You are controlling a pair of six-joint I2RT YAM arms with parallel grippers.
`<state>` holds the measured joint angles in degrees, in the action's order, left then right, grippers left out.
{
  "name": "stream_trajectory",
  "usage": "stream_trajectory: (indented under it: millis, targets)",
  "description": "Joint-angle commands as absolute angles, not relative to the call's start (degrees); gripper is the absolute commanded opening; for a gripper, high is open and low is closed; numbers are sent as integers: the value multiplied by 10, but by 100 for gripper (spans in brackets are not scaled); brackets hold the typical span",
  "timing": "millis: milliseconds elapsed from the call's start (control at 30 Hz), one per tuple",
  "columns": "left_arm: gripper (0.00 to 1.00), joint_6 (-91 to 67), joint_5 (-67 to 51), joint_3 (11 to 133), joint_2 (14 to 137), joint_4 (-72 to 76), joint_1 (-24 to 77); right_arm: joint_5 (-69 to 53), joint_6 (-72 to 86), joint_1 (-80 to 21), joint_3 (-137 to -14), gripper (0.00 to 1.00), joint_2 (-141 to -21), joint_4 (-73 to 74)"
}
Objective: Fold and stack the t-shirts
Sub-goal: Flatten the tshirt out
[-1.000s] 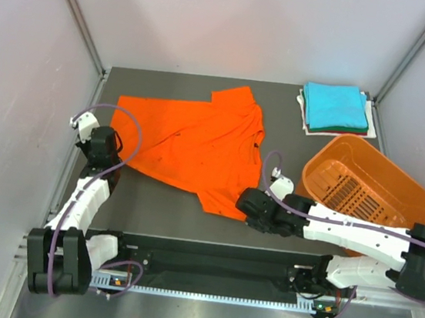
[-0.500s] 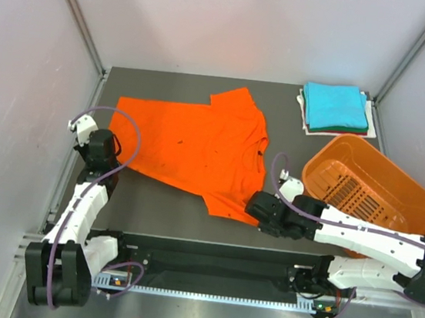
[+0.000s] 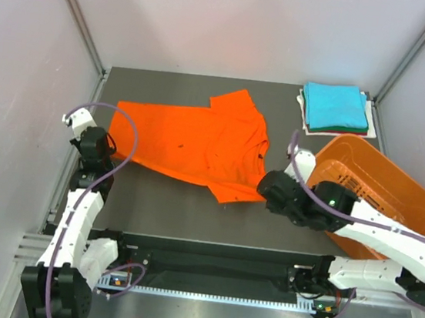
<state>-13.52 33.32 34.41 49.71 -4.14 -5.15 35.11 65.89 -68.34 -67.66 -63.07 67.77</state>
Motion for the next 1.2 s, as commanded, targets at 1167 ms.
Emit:
stream_trajectory:
  millis: [1167]
  targets:
    - [0, -101, 33, 1021, 652, -42, -51, 20, 151, -242, -1162, 0, -766, 374]
